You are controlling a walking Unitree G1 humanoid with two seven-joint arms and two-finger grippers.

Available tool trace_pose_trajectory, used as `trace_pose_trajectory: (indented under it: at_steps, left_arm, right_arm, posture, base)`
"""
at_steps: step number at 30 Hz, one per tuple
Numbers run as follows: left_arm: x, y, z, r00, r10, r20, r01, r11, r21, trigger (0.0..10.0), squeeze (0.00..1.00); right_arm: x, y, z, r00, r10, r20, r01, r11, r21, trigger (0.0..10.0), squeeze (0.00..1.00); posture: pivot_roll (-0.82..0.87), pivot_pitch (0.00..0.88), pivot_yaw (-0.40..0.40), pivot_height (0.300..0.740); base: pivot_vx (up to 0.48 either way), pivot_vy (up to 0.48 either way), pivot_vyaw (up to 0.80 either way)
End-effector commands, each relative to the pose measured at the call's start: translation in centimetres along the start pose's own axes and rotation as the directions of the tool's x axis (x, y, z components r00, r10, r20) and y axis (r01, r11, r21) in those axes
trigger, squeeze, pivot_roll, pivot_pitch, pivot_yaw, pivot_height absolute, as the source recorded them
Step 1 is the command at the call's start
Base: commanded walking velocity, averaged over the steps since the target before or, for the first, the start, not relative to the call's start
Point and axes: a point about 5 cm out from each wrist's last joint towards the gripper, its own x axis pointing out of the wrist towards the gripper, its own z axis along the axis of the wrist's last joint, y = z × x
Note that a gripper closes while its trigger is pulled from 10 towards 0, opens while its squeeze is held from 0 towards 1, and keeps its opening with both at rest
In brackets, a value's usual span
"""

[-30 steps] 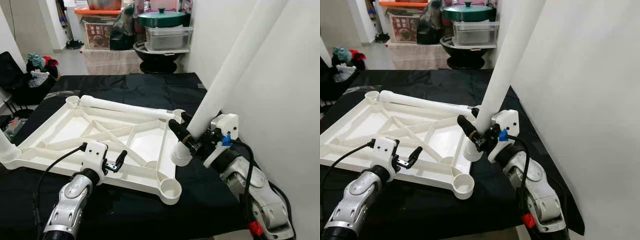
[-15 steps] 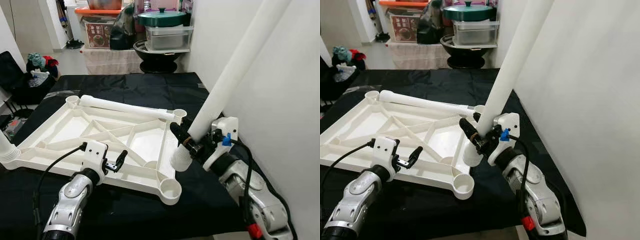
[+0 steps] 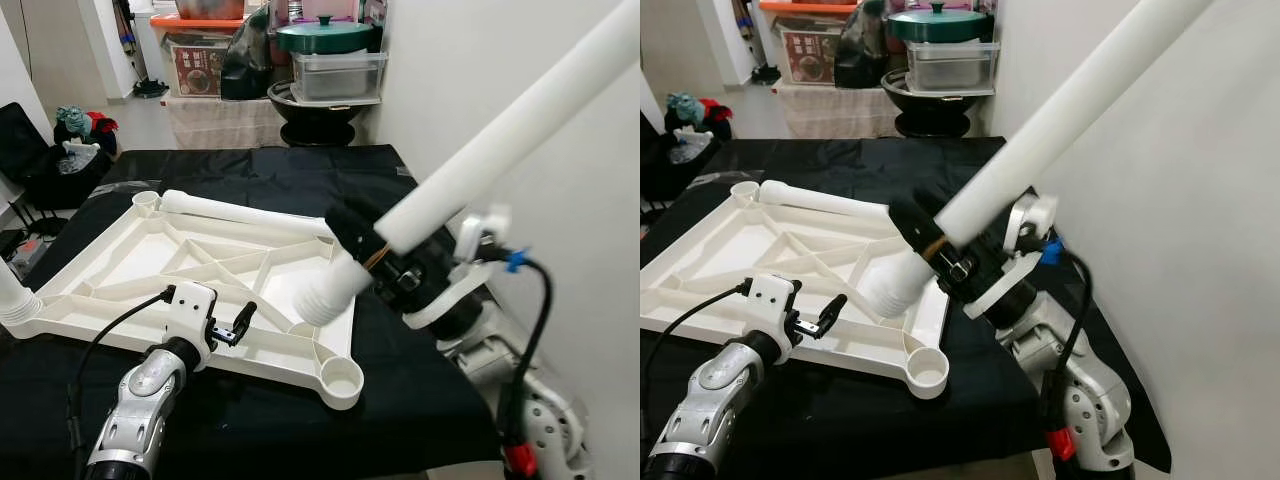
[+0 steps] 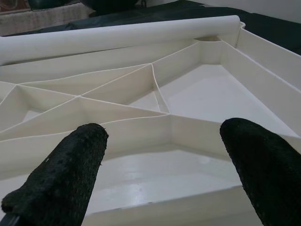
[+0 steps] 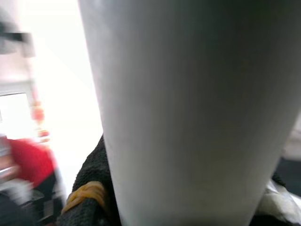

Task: Building children table

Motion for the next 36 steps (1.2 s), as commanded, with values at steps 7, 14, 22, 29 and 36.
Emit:
trace_pose_trajectory:
  at_steps: [7,14,22,29,36]
  left_arm:
    - [-0.1,0.1,-0.3,1.0,-0.005,-0.016,0.005,1.0,-0.013,10.0,0.0]
    - [0.0,-0.4,-0.4,1.0,-0.02,-0.019,0.019,1.0,-0.025,10.0,0.0]
    - [0.0,-0.5,-0.3,1.0,-0.023,-0.018,0.022,0.999,-0.026,10.0,0.0]
    - [0.0,-0.5,-0.3,1.0,-0.025,-0.018,0.024,0.999,-0.035,10.0,0.0]
    - [0.0,-0.5,-0.4,0.999,-0.023,-0.022,0.022,0.999,-0.046,10.0,0.0]
  right_arm:
    - [0.4,1.2,-0.4,0.995,0.094,-0.016,-0.092,0.992,0.081,10.0,0.0]
    - [0.2,1.2,-0.4,0.996,0.089,-0.024,-0.087,0.991,0.1,10.0,0.0]
    - [0.1,1.3,-0.6,0.995,0.094,-0.025,-0.09,0.989,0.117,10.0,0.0]
    - [0.2,1.3,-0.9,0.996,0.079,-0.035,-0.075,0.99,0.116,10.0,0.0]
    - [0.0,-0.7,-1.7,0.994,-0.084,-0.076,0.088,0.995,0.054,10.0,0.0]
  posture:
    - [0.06,0.0,-0.026,0.74]
    - [0.06,0.0,-0.021,0.74]
    - [0.06,0.0,-0.02,0.74]
    - [0.06,0.0,-0.022,0.74]
    - [0.06,0.0,-0.023,0.74]
  base:
    - [0.0,0.0,0.0]
    - [0.0,0.0,0.0]
    - [0.0,0.0,0.0]
    - [0.0,0.0,0.0]
    - [0.0,0.0,0.0]
